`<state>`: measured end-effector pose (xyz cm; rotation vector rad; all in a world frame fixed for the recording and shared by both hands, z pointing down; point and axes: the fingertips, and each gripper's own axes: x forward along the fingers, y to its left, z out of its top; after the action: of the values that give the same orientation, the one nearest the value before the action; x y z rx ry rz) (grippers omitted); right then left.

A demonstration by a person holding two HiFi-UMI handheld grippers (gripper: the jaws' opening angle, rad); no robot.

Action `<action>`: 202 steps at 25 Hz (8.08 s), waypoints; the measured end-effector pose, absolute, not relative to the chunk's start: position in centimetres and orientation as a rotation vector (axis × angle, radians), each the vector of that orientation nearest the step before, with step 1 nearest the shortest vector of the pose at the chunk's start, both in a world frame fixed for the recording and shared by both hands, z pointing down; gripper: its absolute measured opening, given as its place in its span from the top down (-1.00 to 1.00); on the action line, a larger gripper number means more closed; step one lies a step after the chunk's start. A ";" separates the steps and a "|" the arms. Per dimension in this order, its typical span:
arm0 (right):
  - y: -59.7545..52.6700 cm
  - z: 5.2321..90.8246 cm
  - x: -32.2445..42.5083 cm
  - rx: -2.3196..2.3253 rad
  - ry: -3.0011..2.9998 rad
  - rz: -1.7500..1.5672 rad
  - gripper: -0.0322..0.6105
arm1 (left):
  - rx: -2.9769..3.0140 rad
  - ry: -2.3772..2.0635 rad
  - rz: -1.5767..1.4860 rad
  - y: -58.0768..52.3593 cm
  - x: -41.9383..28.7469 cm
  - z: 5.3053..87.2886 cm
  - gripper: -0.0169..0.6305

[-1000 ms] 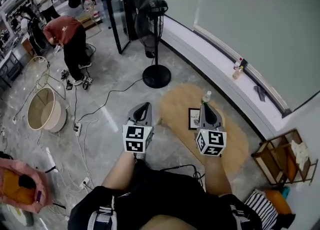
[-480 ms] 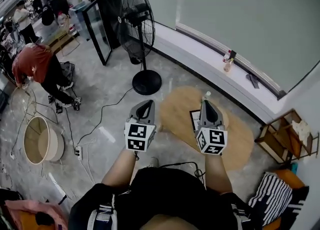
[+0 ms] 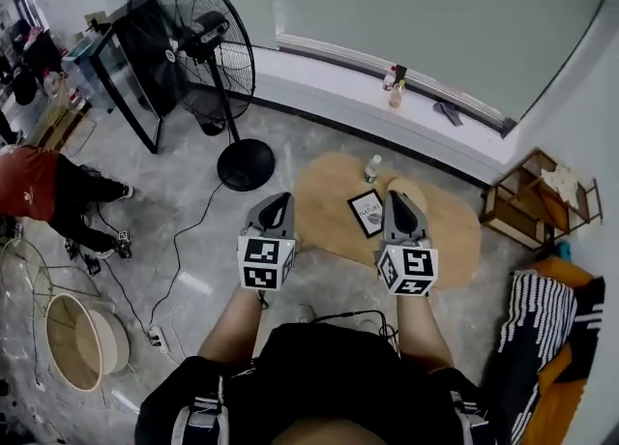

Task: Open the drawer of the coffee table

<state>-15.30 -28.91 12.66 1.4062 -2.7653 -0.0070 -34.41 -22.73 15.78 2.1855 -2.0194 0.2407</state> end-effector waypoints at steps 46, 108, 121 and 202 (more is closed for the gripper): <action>-22.3 66.4 -6.5 1.764 -2.790 0.025 0.85 | 2.388 -1.916 0.086 -21.1 -25.4 66.2 0.89; -35.3 99.5 0.1 1.517 -2.960 1.993 0.20 | 2.430 -1.428 0.478 -36.4 -34.4 94.2 0.09; -35.9 100.2 0.5 1.296 -3.226 1.914 0.23 | 2.434 -1.434 0.487 -36.6 -34.2 94.2 0.10; -23.0 77.6 4.2 2.065 -2.510 0.086 0.68 | 2.498 -1.725 0.218 -21.9 -30.6 78.6 0.75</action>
<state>4.21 -22.97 77.59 2.0655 -2.5104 0.0859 -30.62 -21.92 78.57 2.4978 -1.7253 0.2176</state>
